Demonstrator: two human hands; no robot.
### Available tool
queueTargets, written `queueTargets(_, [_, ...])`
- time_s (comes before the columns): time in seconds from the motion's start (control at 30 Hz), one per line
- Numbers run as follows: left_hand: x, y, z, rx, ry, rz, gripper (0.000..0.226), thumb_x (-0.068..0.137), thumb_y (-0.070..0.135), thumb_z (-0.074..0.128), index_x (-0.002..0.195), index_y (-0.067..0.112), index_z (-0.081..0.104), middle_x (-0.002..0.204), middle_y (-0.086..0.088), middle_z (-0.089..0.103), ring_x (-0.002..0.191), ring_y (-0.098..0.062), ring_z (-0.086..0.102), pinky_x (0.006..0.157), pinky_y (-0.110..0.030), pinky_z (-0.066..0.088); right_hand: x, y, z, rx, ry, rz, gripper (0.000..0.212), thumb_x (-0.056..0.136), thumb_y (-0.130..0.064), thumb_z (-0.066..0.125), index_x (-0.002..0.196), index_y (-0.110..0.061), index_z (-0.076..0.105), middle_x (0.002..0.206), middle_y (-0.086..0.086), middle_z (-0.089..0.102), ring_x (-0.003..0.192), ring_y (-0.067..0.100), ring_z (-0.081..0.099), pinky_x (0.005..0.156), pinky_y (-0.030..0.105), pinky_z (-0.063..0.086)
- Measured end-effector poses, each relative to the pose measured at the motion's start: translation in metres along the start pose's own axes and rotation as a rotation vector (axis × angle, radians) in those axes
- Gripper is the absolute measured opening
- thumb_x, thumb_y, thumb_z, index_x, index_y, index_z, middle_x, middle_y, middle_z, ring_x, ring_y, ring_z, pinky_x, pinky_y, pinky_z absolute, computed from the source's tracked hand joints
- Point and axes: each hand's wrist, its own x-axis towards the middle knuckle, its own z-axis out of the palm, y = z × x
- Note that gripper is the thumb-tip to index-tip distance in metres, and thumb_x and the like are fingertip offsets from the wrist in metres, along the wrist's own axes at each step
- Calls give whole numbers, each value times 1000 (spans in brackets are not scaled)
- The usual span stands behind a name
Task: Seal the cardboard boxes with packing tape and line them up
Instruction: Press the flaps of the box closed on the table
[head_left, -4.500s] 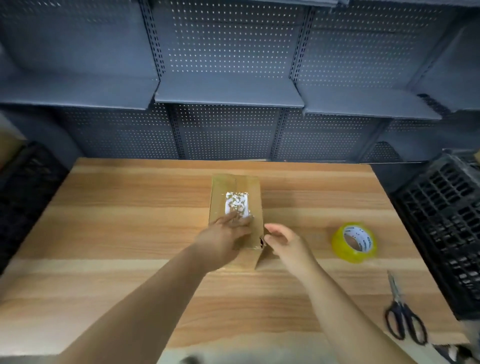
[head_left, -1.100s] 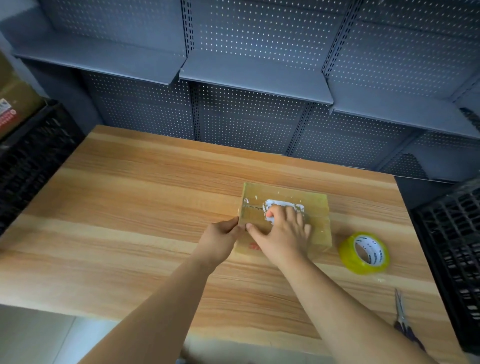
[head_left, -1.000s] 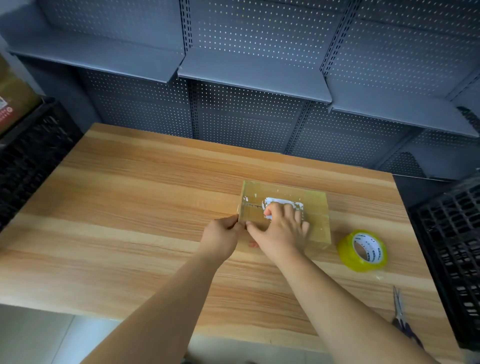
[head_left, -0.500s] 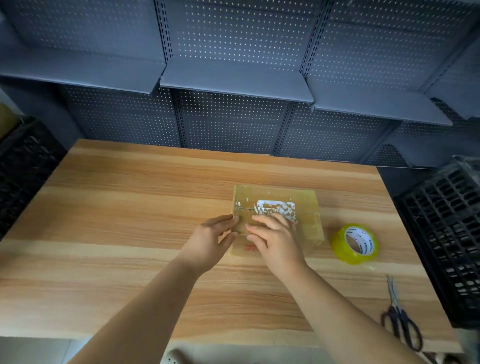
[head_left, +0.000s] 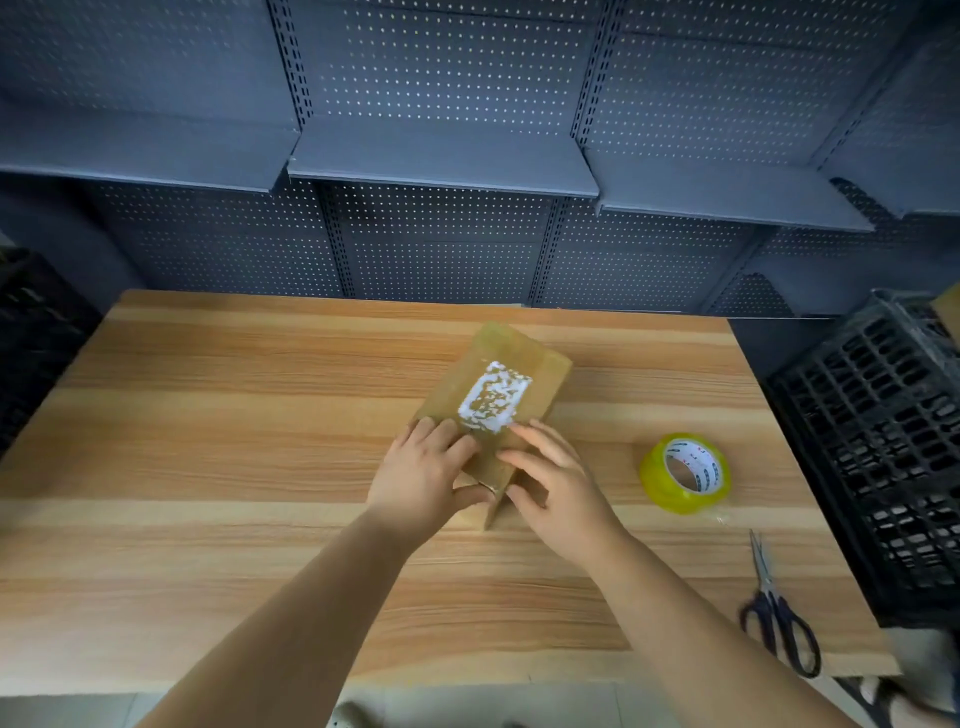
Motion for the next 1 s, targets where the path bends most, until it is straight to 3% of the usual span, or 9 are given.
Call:
queueTargets(0.07, [-3,15,1,69,3,-27,55,67,68,65,92,19,66,87,0,58,80,-25,55,73,-39,49,-4,7,-5,5,-14,33,37,88,-13,65,123,-27,67,150,-15,39,142,7,29,114,22,25])
queueTargets(0.2, [-9,26,13,-62,98,-49,42,70,52,77,96,19,69,99,2,60,90,-23,53,77,-38,49,-14,8,-13,115,-9,120,37,87,-27,70,123,-29,68,132,-37,42,119,-1,53,100,11,38])
queueTargets(0.3, [-15,23,17,-169,125,39,28,84,41,65,105,24,70,116,7,62,107,-20,54,87,-37,48,-24,6,-7,121,54,65,38,82,-47,66,112,-25,73,127,-23,57,111,1,60,98,23,48])
queueTargets(0.43, [-12,33,19,-94,149,-52,29,84,43,61,103,25,74,114,9,66,99,-20,57,77,-36,50,-20,8,-3,106,90,38,27,88,-37,62,104,-20,76,126,-8,65,101,9,67,87,32,56])
queueTargets(0.57, [1,40,15,-72,86,-161,30,72,35,81,101,27,75,111,10,66,93,-23,60,70,-39,51,-5,15,-9,-31,88,-57,16,89,-26,62,99,-21,74,124,-9,65,92,15,68,70,35,59])
queueTargets(0.73, [2,25,5,-3,-10,-47,38,86,47,50,116,33,69,116,9,62,95,-23,59,73,-40,51,-7,12,-6,-78,169,-126,20,91,-29,54,95,-21,72,115,-11,64,87,16,67,62,31,58])
queueTargets(0.83, [-1,28,8,56,29,-13,36,90,45,47,116,35,69,114,6,62,90,-23,56,68,-37,48,-11,11,0,-93,190,-129,10,88,-16,63,94,-19,71,114,-11,62,89,16,66,62,30,57])
queueTargets(1.0, [-1,34,9,116,40,-5,36,87,40,47,115,35,68,114,5,62,89,-24,55,62,-38,47,-15,7,4,-218,152,-124,13,82,-8,69,92,-16,67,112,-9,62,87,16,60,55,29,53])
